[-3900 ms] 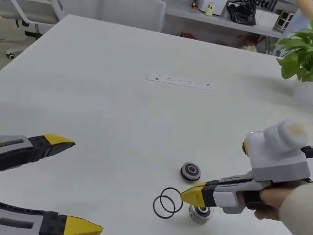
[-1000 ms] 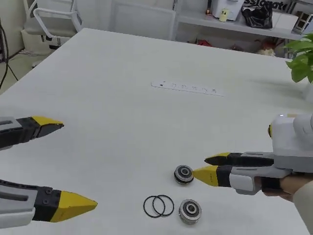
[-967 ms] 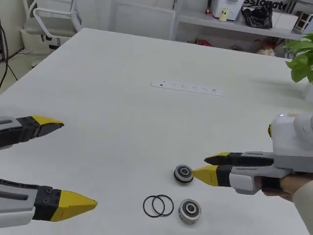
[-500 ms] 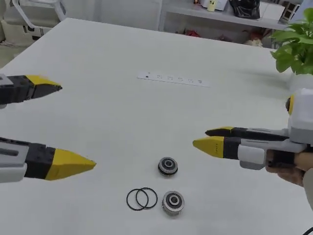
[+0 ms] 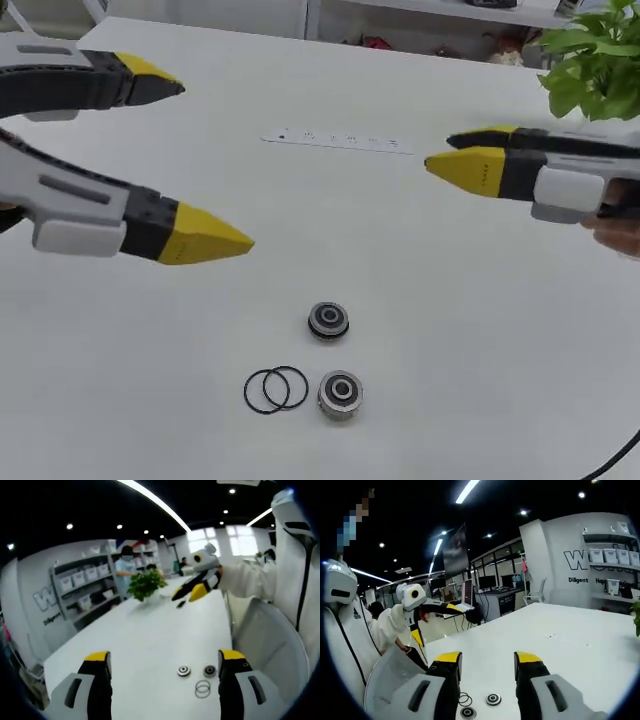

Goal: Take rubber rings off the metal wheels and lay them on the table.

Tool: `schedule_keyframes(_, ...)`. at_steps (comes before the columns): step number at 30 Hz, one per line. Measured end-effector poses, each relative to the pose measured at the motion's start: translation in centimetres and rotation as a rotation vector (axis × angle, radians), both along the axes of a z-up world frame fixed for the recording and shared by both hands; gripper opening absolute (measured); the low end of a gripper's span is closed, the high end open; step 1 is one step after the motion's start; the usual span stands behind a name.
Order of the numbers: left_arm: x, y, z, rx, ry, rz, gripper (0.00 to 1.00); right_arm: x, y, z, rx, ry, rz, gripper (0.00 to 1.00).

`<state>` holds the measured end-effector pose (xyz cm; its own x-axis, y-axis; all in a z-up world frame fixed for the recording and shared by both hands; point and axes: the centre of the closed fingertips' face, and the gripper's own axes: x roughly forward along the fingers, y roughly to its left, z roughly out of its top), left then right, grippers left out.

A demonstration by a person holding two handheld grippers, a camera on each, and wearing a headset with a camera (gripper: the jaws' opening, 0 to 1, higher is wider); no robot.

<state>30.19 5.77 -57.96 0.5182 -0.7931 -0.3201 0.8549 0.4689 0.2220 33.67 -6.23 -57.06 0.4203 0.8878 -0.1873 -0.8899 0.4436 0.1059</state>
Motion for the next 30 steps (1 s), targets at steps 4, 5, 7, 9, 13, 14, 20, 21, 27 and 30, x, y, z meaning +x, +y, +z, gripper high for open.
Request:
schedule_keyframes(4, 0.9, -1.4, -1.0, 0.072, -0.031, -0.054, 0.88, 1.0, 1.2, -0.5, -0.036, -0.068, 0.026, 0.43)
schedule_keyframes(5, 1.2, -1.8, -1.2, 0.076, -0.047, -0.068, 0.88, 1.2, 1.3, -0.7, -0.034, -0.067, 0.03, 0.41)
schedule_keyframes(7, 1.8, -2.3, -1.5, 0.065, -0.045, -0.077, 0.86, 1.6, 1.8, -1.0, -0.032, -0.072, 0.041, 0.39)
schedule_keyframes(9, 2.5, -2.6, -1.7, 0.048, -0.034, -0.082, 0.85, 2.0, 2.1, -1.1, -0.024, -0.084, 0.051, 0.39)
schedule_keyframes(13, 3.6, -3.4, -2.2, 0.005, -0.035, -0.106, 0.87, 2.7, 2.7, -2.4, -0.033, -0.092, 0.087, 0.35)
schedule_keyframes(14, 3.9, -3.7, -2.4, -0.006, -0.042, -0.113, 0.87, 2.9, 2.8, -3.0, -0.036, -0.089, 0.096, 0.35)
schedule_keyframes(20, 5.8, -4.3, -4.9, -0.036, -0.038, -0.102, 0.85, 3.2, 2.8, -6.3, 0.006, -0.015, 0.12, 0.34)
schedule_keyframes(21, 5.9, -4.4, -5.4, -0.035, -0.035, -0.102, 0.85, 3.3, 2.7, -6.9, 0.005, -0.009, 0.121, 0.34)
schedule_keyframes(27, 7.0, -6.0, -8.8, -0.003, -0.022, -0.124, 0.8, 3.7, 2.1, -11.0, -0.035, 0.079, 0.125, 0.29)
schedule_keyframes(30, 7.2, -6.8, -10.2, 0.003, -0.011, -0.135, 0.78, 3.3, 1.9, -13.0, -0.098, 0.117, 0.131, 0.33)
